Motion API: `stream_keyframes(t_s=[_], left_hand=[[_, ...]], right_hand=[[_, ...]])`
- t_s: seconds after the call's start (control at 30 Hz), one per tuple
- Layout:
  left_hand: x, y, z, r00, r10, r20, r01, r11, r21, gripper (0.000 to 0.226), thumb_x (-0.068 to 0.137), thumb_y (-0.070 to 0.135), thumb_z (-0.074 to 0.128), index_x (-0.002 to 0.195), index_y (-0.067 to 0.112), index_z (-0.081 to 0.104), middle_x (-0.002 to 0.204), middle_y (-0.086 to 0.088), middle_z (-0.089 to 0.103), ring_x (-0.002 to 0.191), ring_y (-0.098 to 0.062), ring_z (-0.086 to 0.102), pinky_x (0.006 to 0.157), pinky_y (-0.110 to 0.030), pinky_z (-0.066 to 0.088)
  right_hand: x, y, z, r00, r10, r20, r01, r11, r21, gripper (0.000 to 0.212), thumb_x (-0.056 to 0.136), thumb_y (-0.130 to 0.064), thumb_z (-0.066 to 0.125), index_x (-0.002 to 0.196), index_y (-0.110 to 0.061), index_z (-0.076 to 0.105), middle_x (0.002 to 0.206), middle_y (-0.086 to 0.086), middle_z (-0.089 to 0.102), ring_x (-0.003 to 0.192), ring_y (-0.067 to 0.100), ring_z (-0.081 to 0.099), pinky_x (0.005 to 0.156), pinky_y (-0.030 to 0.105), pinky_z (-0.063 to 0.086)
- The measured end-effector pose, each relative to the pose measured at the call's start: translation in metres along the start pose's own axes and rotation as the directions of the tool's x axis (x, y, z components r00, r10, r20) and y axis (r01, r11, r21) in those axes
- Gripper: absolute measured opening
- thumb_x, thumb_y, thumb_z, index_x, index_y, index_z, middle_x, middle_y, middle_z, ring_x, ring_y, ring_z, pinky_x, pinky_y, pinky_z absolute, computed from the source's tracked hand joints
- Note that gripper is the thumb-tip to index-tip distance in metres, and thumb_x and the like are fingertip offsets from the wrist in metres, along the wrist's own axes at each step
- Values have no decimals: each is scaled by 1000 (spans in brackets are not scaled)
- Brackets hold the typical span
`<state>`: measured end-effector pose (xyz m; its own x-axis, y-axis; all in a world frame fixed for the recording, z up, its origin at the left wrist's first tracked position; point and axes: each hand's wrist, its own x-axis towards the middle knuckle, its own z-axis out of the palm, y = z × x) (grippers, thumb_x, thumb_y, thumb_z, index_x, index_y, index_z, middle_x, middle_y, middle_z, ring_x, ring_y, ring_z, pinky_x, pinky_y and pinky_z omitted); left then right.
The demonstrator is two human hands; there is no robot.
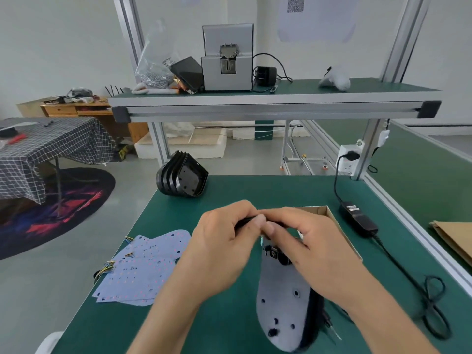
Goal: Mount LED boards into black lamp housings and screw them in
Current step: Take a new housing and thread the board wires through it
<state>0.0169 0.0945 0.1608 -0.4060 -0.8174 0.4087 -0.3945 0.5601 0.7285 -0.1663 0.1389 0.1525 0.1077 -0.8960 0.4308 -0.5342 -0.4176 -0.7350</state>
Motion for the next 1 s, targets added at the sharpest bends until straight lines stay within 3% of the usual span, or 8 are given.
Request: stream_keyframes(t_s=[0.2,0.33,0.4,0.47,0.5,0.57,0.7,1.0], left_hand=[[2,2,5,998,13,-69,-18,997,-77,25,96,37,59,73,27,62,52,15,48,49,-7,38,49,-14,30],[0,4,8,996,11,-85,-16,999,-52,25,96,40,56,76,25,59,49,14,45,48,-9,35,48,-15,28],[-1,5,9,997,12,-78,-15,999,-29,26,95,42,55,77,24,57,49,13,41,48,-11,32,49,-18,26],[-3,7,10,997,16,-71,-18,999,-28,26,95,43,54,77,24,55,49,13,40,49,-12,31,49,-19,26],[-4,9,10,998,20,-67,-21,999,-24,27,95,43,54,77,24,55,49,12,40,49,-13,31,49,-19,26],[-5,10,12,998,25,-64,-26,1000,-6,28,97,40,55,76,22,55,49,13,41,50,-13,32,50,-19,26],[-7,11,15,997,29,-67,-27,999,32,29,100,31,59,73,22,54,51,13,44,51,-13,35,50,-20,26],[-9,11,17,997,45,-66,-43,998,40,29,99,38,57,76,22,53,50,12,42,52,-14,32,50,-20,26]], right_hand=[[-1,2,1,998,-58,-39,49,976,-210,14,97,-41,61,98,-34,74,81,-16,67,83,9,63,69,15,42],[-4,6,-2,1000,5,21,0,977,-215,20,96,-38,61,87,-25,73,75,-8,65,80,11,58,80,30,44],[-8,10,1,995,88,44,-76,974,-215,14,99,-36,63,90,-32,72,88,-17,69,106,-4,57,104,38,37],[-14,10,5,987,158,37,-143,956,-256,11,98,-39,63,94,-46,70,119,-36,66,144,-14,30,122,38,13],[-16,10,7,983,182,34,-165,946,-279,14,97,-41,62,91,-53,67,132,-39,60,150,-14,17,125,38,3],[-20,11,10,975,218,40,-194,926,-325,25,96,-45,61,79,-63,58,150,-38,46,154,-12,4,126,42,-7],[-21,19,16,969,247,20,-218,888,-406,34,99,-48,60,68,-59,51,162,-37,23,157,-5,-6,125,48,-12],[-29,31,23,972,233,29,-206,906,-370,38,99,-50,61,75,-76,48,161,-39,23,156,-8,-7,125,50,-12]])
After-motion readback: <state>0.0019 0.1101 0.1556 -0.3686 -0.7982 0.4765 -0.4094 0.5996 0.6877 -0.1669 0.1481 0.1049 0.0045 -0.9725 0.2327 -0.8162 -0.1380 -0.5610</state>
